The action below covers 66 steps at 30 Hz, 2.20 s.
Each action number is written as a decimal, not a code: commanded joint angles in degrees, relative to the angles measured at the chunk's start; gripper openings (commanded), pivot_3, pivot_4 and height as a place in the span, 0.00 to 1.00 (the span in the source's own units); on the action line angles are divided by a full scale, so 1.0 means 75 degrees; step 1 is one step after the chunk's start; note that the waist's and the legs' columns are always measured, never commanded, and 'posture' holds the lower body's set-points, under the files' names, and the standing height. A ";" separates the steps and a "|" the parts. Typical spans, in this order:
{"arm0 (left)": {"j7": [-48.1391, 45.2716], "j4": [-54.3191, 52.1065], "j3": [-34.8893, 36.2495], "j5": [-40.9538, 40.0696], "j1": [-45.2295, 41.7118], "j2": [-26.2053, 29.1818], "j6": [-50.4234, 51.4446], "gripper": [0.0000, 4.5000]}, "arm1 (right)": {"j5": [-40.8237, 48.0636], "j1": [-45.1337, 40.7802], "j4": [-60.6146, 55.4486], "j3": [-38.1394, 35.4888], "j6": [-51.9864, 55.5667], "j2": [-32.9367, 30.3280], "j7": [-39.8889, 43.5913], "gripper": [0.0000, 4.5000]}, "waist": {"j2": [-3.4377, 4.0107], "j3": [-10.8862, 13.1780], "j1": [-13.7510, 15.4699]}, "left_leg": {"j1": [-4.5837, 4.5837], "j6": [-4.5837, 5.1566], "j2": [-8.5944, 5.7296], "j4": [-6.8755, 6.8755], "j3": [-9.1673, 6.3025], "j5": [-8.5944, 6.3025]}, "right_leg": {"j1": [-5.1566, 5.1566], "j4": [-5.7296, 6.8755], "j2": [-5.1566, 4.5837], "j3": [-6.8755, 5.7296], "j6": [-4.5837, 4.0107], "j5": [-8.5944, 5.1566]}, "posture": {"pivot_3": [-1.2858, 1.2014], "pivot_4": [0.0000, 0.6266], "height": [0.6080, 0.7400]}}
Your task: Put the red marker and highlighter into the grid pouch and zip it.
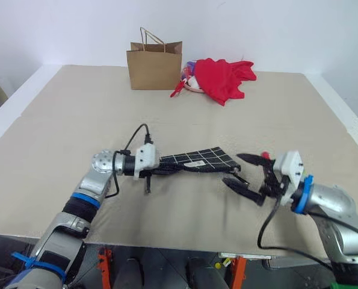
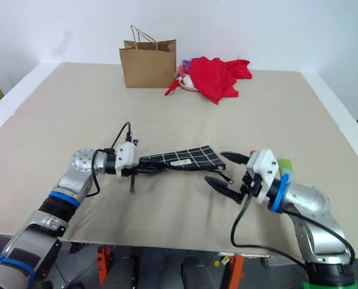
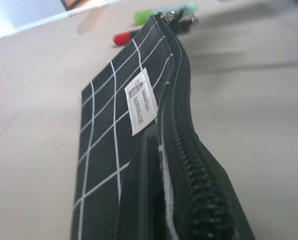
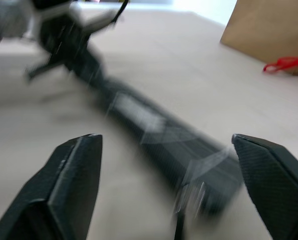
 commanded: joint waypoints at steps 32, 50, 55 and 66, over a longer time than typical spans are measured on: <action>-0.0375 -0.1088 0.0271 -0.0186 0.0283 0.0113 0.0780 0.00 | 0.1091 0.0393 -0.0432 -0.0350 0.0016 0.0102 -0.0507 0.58 | -0.0001 0.0001 0.0011 | 0.0004 -0.0007 -0.0004 0.0023 -0.0027 0.0005 | 0.0020 0.0001 0.0002 -0.0011 -0.0002 0.0012 | 0.52 0.24 1.00; -0.0186 -0.1206 0.0193 0.0029 0.0305 -0.0029 0.0506 0.00 | 0.0709 -0.0969 -0.1434 0.1145 0.1263 -0.0122 -0.0802 0.01 | 0.0000 0.0002 0.0010 | 0.0001 -0.0007 -0.0004 0.0024 -0.0037 0.0006 | 0.0019 0.0002 0.0002 -0.0020 -0.0003 0.0014 | 0.52 0.24 1.00; -0.0082 -0.1185 0.0180 0.0061 0.0262 -0.0223 0.0411 0.00 | 0.0257 -0.1519 -0.1333 0.1956 0.1600 0.0171 -0.1100 0.01 | 0.0000 0.0001 0.0013 | 0.0000 -0.0007 -0.0004 0.0023 -0.0038 0.0006 | 0.0017 0.0002 0.0002 -0.0023 -0.0006 0.0012 | 0.52 0.24 1.00; 0.0240 -0.1285 0.0114 0.0235 0.0313 -0.0548 0.0169 0.00 | -0.0091 -0.2370 -0.1112 0.2771 0.1973 0.1011 -0.1488 0.01 | 0.0000 0.0002 0.0004 | -0.0003 -0.0007 -0.0005 0.0023 -0.0043 0.0006 | 0.0018 0.0002 0.0002 -0.0028 -0.0006 0.0012 | 0.52 0.24 1.00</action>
